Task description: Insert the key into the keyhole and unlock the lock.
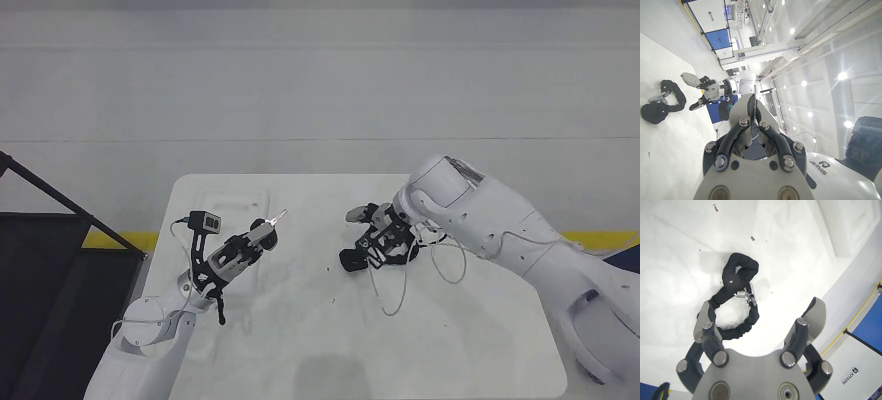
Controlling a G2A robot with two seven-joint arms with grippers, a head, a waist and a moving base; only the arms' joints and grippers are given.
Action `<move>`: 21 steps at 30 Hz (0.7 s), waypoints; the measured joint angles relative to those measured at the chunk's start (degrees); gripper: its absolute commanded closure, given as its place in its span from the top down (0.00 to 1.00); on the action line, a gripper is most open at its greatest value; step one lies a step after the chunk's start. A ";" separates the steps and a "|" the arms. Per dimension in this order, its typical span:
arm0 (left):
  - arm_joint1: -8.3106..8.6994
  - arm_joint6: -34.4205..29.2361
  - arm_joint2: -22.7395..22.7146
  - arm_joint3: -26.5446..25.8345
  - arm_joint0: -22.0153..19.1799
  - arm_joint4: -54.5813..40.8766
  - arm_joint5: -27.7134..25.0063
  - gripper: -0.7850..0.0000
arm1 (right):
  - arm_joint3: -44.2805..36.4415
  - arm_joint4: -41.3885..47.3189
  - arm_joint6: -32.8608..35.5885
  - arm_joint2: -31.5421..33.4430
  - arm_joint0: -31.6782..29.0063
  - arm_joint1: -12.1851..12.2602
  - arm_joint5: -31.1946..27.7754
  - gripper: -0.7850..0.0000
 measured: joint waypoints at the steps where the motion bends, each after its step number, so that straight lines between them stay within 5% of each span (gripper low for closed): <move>1: 0.00 0.00 0.00 0.00 0.00 0.00 0.00 0.00 | 1.60 -1.29 -0.87 0.00 -0.15 -0.87 0.00 0.49; 10: 0.00 0.00 0.00 0.00 0.00 0.00 0.00 0.00 | 17.52 -8.81 -7.86 0.00 0.96 -9.24 0.00 0.38; 21: 0.00 0.00 0.00 0.00 0.00 0.00 0.00 0.00 | 28.31 -10.77 -7.82 0.00 0.75 -16.09 0.00 0.42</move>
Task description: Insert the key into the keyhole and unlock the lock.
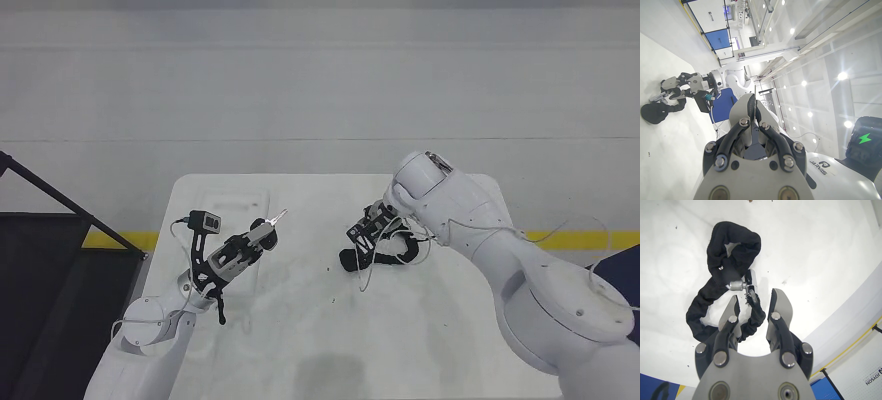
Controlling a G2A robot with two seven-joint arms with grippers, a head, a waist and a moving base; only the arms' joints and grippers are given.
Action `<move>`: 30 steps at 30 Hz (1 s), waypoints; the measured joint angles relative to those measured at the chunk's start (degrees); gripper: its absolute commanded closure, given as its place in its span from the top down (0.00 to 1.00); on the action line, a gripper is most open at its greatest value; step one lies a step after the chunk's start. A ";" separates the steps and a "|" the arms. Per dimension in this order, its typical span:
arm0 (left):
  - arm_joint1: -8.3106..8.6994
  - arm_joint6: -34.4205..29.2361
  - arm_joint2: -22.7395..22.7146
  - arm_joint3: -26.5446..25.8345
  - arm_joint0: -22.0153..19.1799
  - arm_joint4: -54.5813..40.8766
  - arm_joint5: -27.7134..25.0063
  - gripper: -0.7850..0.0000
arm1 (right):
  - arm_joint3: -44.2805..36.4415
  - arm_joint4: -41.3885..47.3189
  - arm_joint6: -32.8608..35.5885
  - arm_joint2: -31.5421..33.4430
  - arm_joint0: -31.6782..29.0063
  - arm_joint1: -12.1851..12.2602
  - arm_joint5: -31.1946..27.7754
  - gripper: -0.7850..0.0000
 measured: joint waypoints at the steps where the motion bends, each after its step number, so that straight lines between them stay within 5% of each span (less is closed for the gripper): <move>1: 0.00 0.00 0.00 0.00 0.00 0.00 0.00 0.00 | 0.65 -0.05 0.00 0.00 0.02 -0.40 0.00 0.41; 12: 0.00 0.00 0.00 0.00 0.00 0.00 0.00 0.00 | 6.81 -2.07 0.00 0.00 -0.28 -4.32 0.00 0.35; 15: 0.00 0.00 0.00 0.00 0.00 0.00 0.00 0.00 | 7.83 -2.19 -0.01 0.00 -0.24 -5.00 0.00 0.20; 16: 0.00 0.00 0.00 0.00 0.00 0.00 0.00 0.00 | 8.13 -2.33 -0.01 0.00 -0.19 -5.18 0.00 0.03; 23: 0.00 0.00 0.00 0.00 0.00 0.00 0.00 0.00 | 7.80 -4.82 -0.71 0.00 0.88 -6.14 0.68 0.00; 30: 0.00 0.00 0.00 0.00 0.00 0.00 0.00 0.00 | 3.68 -10.92 -6.07 0.00 2.31 -5.22 15.29 0.00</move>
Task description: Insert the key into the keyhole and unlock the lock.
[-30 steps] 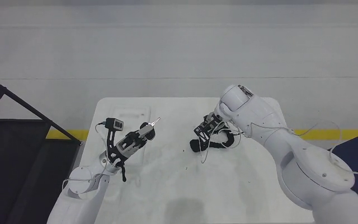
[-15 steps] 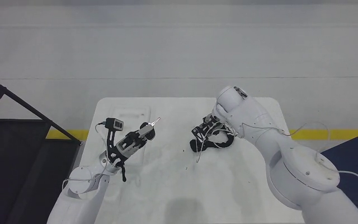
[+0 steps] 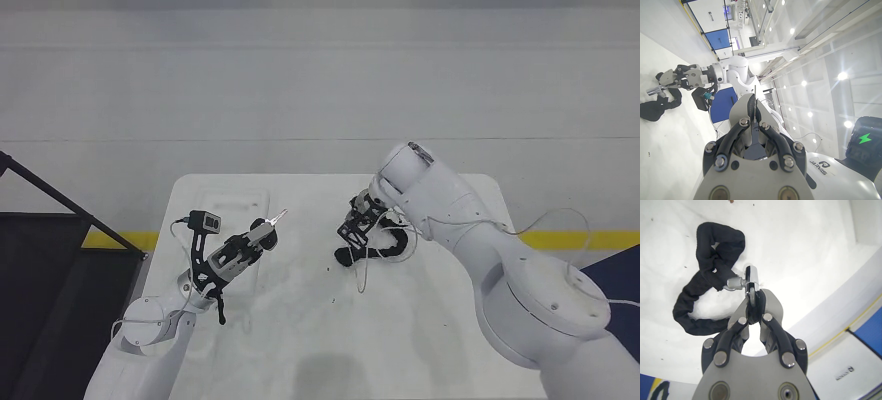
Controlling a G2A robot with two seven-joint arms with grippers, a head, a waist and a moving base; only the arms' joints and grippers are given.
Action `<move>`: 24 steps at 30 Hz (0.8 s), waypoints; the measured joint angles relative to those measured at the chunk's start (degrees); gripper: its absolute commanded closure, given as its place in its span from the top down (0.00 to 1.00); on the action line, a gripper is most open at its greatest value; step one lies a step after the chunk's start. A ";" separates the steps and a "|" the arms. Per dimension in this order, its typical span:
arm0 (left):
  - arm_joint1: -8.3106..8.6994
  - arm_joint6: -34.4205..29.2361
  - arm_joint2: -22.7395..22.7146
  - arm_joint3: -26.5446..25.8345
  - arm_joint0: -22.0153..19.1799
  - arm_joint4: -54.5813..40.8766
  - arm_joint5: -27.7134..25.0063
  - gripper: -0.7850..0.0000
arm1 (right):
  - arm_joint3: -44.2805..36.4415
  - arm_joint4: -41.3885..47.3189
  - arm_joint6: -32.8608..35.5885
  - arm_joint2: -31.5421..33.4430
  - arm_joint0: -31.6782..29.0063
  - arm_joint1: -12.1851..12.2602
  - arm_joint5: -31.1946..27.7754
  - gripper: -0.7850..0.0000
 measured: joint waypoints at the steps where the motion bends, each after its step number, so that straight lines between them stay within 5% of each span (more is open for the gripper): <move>1: 0.00 0.00 0.00 0.00 0.00 0.00 0.00 0.00 | -0.74 -0.71 -0.41 0.01 -0.01 0.25 2.70 0.00; 12: 0.00 0.00 0.00 0.00 0.00 0.00 0.00 0.00 | -8.56 12.24 -4.33 10.08 -3.63 7.35 28.95 0.00; 20: 0.00 0.00 0.00 0.00 0.00 0.00 0.00 0.00 | -20.85 17.13 -0.85 20.51 -12.39 16.00 37.42 0.00; 24: 0.00 0.00 0.00 0.00 0.00 0.00 0.00 0.00 | -35.41 14.21 4.82 28.73 -20.11 22.07 38.12 0.00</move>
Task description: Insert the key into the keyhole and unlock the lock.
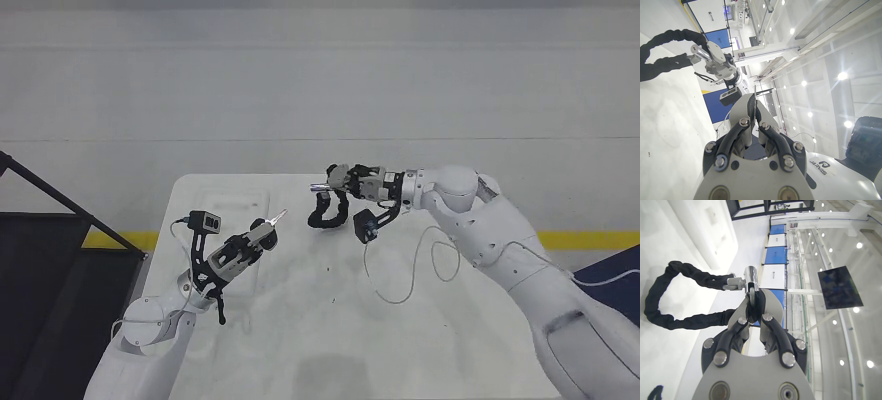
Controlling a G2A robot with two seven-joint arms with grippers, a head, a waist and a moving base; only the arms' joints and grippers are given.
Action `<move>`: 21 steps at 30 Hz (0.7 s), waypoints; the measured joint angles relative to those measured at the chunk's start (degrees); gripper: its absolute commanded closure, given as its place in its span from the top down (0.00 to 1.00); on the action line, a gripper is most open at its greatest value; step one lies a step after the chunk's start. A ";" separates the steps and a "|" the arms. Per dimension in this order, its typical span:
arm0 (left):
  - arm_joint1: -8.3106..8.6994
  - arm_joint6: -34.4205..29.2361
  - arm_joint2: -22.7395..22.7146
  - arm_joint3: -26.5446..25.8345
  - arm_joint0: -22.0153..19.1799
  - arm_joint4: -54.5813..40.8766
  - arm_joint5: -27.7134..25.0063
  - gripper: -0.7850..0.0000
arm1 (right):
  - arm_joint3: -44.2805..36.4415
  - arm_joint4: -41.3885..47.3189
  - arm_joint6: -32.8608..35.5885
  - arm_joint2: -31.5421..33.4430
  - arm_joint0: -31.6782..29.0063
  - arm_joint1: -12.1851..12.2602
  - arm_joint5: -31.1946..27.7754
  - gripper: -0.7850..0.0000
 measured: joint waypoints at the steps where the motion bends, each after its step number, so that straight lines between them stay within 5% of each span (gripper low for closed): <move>1: 0.00 0.00 0.00 0.00 0.00 0.00 0.00 0.00 | -3.91 -1.18 1.59 2.21 -2.22 1.40 -0.48 0.00; 9: 0.00 0.00 0.00 0.00 0.00 0.00 0.00 0.00 | -36.49 -9.89 10.95 22.42 -24.37 10.12 -5.26 0.00; 15: 0.00 0.00 0.00 0.00 0.00 0.00 0.00 0.00 | -46.27 -12.06 10.52 29.49 -31.90 11.93 -8.11 0.00; 21: 0.00 0.00 0.00 0.00 0.00 0.00 0.00 0.00 | -49.32 -18.68 8.61 27.63 -32.51 12.28 -9.93 0.00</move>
